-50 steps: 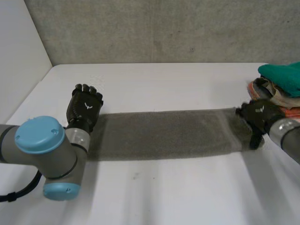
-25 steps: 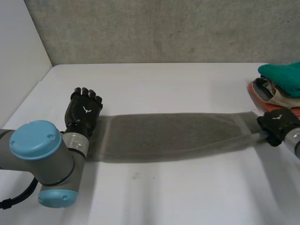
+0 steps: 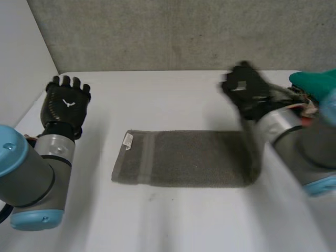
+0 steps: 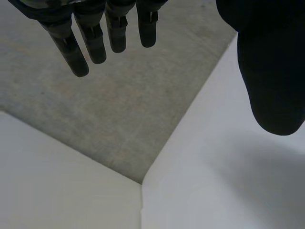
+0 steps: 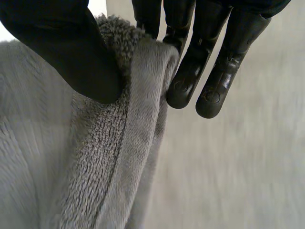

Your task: Fold the laundry.

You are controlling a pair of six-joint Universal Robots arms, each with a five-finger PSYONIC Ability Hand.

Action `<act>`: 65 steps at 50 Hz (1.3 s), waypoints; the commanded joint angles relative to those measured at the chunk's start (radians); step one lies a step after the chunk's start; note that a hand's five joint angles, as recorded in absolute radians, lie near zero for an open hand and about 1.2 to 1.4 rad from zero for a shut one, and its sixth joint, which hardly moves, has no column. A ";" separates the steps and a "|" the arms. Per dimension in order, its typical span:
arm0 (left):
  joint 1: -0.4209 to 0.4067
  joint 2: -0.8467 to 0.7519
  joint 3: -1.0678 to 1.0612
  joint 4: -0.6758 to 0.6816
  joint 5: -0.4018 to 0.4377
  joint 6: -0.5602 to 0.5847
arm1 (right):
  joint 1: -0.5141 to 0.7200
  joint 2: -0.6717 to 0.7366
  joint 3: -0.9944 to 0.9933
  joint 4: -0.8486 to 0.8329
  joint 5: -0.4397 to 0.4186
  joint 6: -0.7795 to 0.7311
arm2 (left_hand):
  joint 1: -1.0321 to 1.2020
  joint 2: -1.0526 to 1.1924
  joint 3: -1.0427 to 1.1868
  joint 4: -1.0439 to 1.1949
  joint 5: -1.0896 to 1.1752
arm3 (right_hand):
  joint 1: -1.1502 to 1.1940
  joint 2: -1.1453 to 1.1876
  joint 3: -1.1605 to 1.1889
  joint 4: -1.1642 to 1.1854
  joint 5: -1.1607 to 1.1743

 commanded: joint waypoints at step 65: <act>-0.099 -0.010 0.059 -0.083 -0.008 -0.091 | 0.528 0.334 -0.206 0.169 -0.037 0.210 | -0.005 -0.017 -0.024 -0.017 -0.034 | 0.196 -0.001 -0.008 -0.011 0.016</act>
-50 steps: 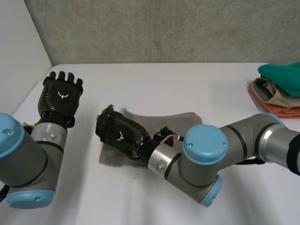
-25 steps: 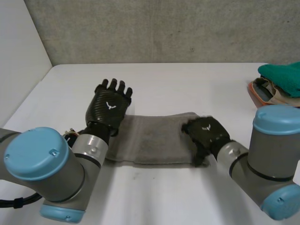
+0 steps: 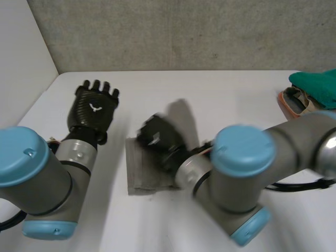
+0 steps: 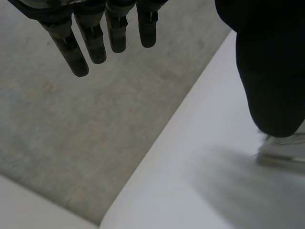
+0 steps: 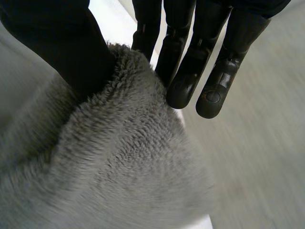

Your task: Fold the laundry.

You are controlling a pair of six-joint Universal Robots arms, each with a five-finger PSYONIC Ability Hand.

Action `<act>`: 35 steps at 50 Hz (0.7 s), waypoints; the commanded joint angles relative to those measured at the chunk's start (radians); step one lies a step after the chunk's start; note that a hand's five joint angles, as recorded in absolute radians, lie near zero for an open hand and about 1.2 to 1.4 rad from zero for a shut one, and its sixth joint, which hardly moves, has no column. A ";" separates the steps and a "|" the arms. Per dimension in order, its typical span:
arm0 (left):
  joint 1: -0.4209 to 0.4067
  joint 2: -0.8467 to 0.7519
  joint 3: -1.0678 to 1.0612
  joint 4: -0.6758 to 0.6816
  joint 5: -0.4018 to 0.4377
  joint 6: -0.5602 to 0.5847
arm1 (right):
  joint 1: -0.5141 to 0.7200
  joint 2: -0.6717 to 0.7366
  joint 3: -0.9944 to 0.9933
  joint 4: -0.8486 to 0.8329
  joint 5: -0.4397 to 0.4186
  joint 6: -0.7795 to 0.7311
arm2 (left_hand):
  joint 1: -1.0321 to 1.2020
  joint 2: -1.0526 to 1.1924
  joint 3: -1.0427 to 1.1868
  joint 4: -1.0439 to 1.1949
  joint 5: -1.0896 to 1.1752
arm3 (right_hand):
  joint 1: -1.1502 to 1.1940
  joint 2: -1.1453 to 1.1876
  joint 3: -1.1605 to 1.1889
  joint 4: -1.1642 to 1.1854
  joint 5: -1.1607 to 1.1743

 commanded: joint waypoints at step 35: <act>-0.117 -0.223 0.168 -0.426 -0.060 -0.257 | -0.167 0.281 -0.363 0.476 -0.041 0.688 | 0.042 0.030 0.023 0.030 0.013 | -0.777 -0.987 -1.007 -1.014 -0.991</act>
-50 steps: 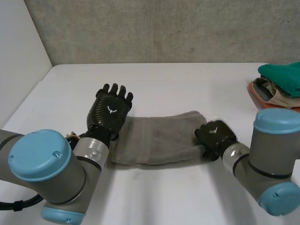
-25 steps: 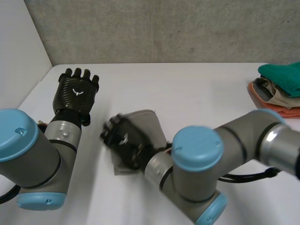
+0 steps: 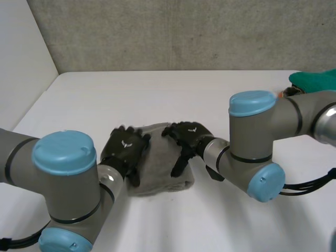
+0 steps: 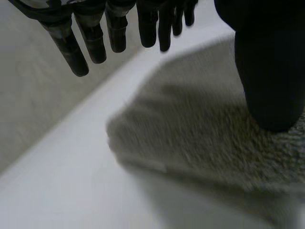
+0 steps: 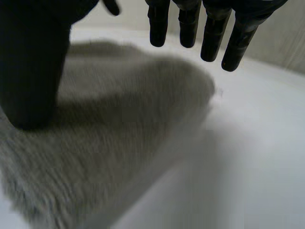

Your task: Fold the laundry.

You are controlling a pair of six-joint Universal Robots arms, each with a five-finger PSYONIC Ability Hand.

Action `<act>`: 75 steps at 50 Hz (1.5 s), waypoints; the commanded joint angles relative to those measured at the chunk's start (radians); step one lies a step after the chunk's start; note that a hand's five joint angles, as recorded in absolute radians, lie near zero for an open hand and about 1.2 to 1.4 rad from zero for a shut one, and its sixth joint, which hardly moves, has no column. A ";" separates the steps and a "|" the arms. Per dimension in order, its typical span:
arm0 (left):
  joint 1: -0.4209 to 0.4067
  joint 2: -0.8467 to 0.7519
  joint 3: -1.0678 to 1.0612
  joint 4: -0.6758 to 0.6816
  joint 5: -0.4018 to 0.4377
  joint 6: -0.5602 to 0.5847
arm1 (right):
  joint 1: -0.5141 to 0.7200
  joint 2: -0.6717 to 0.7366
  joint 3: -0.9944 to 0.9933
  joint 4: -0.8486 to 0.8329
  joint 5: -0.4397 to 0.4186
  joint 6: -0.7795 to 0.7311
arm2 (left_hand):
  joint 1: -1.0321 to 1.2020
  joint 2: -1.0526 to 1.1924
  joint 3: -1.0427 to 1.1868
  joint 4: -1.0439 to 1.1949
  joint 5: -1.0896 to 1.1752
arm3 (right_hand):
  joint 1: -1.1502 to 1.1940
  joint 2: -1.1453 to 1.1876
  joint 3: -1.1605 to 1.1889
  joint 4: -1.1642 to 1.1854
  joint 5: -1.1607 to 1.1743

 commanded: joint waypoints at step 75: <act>0.117 0.198 0.313 -0.372 0.561 -0.066 | 0.158 0.045 0.290 -0.642 0.119 -0.474 | 0.062 0.052 0.046 0.053 0.037 | 0.103 0.083 0.091 0.072 0.068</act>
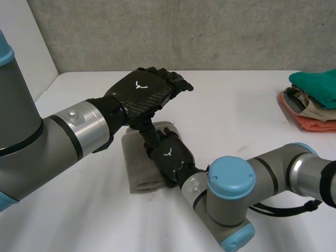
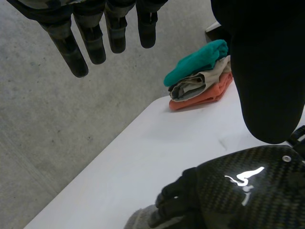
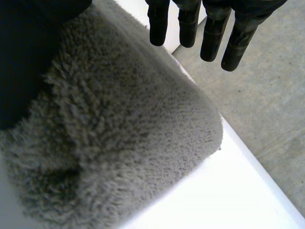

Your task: Fold the laundry.

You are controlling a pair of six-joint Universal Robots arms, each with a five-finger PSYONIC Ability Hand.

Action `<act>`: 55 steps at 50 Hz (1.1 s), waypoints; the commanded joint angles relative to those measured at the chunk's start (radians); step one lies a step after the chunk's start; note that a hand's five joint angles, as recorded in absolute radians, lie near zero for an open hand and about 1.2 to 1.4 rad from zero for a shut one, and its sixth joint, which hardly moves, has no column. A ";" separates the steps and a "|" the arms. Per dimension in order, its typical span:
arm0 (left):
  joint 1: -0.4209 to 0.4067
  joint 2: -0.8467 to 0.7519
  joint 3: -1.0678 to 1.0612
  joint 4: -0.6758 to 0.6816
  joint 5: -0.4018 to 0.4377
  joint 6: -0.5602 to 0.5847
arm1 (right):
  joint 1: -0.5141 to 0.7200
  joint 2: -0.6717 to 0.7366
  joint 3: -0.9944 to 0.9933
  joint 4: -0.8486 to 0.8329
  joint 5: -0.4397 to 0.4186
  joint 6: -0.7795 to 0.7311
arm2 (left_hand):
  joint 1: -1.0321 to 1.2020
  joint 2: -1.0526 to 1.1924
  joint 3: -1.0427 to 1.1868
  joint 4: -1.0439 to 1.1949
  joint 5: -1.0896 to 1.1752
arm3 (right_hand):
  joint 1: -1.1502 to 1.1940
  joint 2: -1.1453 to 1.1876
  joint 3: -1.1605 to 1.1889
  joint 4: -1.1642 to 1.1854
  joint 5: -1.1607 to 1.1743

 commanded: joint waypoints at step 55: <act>0.035 0.032 -0.005 0.007 0.005 -0.027 | -0.555 -0.125 0.028 0.290 -0.314 -0.062 | 0.064 0.054 0.047 0.054 0.038 | 0.103 0.075 0.082 0.064 0.064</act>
